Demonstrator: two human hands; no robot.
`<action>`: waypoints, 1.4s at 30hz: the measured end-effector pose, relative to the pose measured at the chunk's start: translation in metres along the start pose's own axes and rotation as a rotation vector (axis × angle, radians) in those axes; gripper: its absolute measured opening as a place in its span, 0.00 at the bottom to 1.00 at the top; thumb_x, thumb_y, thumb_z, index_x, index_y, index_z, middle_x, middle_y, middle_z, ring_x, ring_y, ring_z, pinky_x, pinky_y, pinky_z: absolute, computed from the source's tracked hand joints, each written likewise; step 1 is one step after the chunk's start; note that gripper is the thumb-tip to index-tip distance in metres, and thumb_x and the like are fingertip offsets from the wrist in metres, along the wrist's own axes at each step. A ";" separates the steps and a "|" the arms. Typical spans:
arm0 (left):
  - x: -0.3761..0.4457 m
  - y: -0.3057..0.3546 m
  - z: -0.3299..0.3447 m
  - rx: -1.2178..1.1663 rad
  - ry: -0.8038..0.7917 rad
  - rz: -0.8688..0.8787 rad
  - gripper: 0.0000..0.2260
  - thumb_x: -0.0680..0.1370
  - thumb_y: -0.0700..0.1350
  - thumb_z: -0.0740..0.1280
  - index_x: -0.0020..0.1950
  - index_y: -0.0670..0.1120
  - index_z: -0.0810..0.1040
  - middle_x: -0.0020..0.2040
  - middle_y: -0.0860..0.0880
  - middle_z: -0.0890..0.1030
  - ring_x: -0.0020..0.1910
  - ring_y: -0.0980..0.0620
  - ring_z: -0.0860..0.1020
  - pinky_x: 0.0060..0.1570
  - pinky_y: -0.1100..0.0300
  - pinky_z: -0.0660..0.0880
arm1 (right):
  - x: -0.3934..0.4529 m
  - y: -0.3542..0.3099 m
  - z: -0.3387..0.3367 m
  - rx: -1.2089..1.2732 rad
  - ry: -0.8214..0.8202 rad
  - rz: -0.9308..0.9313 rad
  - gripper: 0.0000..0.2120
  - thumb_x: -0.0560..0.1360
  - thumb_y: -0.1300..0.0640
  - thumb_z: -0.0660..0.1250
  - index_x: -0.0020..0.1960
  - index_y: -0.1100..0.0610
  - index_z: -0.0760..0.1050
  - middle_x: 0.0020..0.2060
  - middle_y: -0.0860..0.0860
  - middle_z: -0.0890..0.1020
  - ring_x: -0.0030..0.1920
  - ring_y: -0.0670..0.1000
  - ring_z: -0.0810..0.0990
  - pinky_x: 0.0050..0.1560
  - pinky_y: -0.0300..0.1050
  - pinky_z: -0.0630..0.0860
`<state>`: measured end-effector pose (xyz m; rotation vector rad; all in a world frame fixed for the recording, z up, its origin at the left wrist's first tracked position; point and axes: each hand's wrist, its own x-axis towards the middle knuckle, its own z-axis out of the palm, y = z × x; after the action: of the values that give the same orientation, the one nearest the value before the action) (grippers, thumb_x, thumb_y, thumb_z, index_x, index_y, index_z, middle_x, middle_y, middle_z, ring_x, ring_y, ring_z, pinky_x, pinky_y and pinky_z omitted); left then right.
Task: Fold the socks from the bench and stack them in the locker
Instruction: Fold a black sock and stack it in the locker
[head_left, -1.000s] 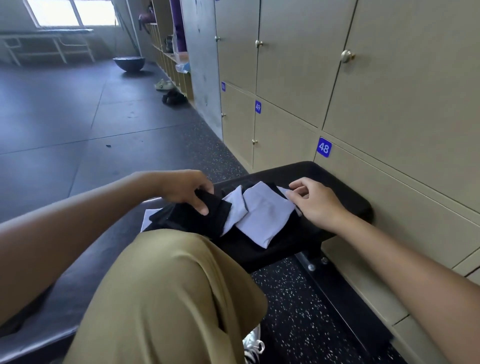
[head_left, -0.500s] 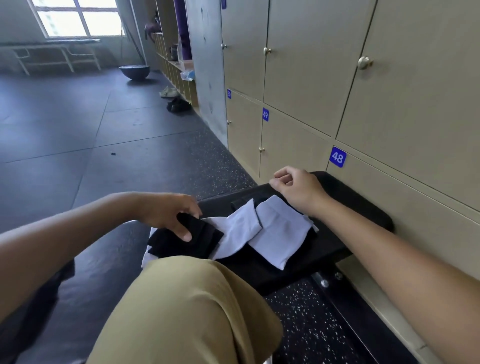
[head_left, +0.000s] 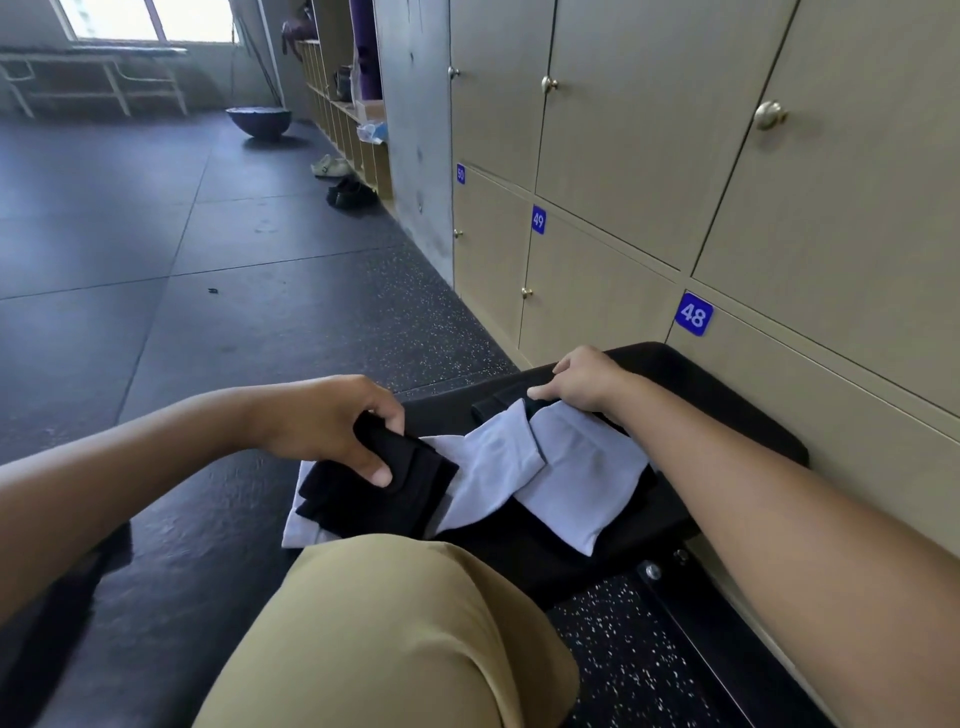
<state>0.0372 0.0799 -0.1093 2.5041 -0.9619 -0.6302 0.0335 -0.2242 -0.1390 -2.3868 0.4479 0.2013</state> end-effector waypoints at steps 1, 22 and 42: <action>-0.002 0.001 -0.003 -0.034 -0.009 0.004 0.10 0.71 0.47 0.80 0.42 0.55 0.80 0.41 0.57 0.82 0.39 0.59 0.80 0.39 0.68 0.72 | 0.000 0.000 0.000 0.059 0.006 0.002 0.29 0.73 0.50 0.78 0.66 0.66 0.76 0.63 0.57 0.80 0.63 0.58 0.79 0.66 0.51 0.75; 0.021 0.089 -0.022 -0.459 0.328 -0.051 0.14 0.76 0.46 0.75 0.56 0.46 0.75 0.52 0.44 0.84 0.43 0.51 0.83 0.43 0.60 0.78 | -0.066 0.057 -0.107 0.779 0.204 -0.116 0.11 0.78 0.59 0.72 0.59 0.60 0.80 0.52 0.55 0.87 0.53 0.54 0.86 0.59 0.57 0.81; 0.069 0.286 0.048 -0.643 0.140 -0.047 0.12 0.82 0.45 0.68 0.58 0.37 0.81 0.50 0.39 0.86 0.47 0.41 0.87 0.47 0.51 0.84 | -0.245 0.166 -0.166 0.803 0.526 -0.082 0.07 0.79 0.60 0.71 0.56 0.54 0.82 0.48 0.48 0.88 0.52 0.48 0.86 0.57 0.45 0.79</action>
<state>-0.0933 -0.1752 -0.0257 1.9663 -0.5351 -0.6424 -0.2511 -0.3855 -0.0515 -1.6270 0.5373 -0.5609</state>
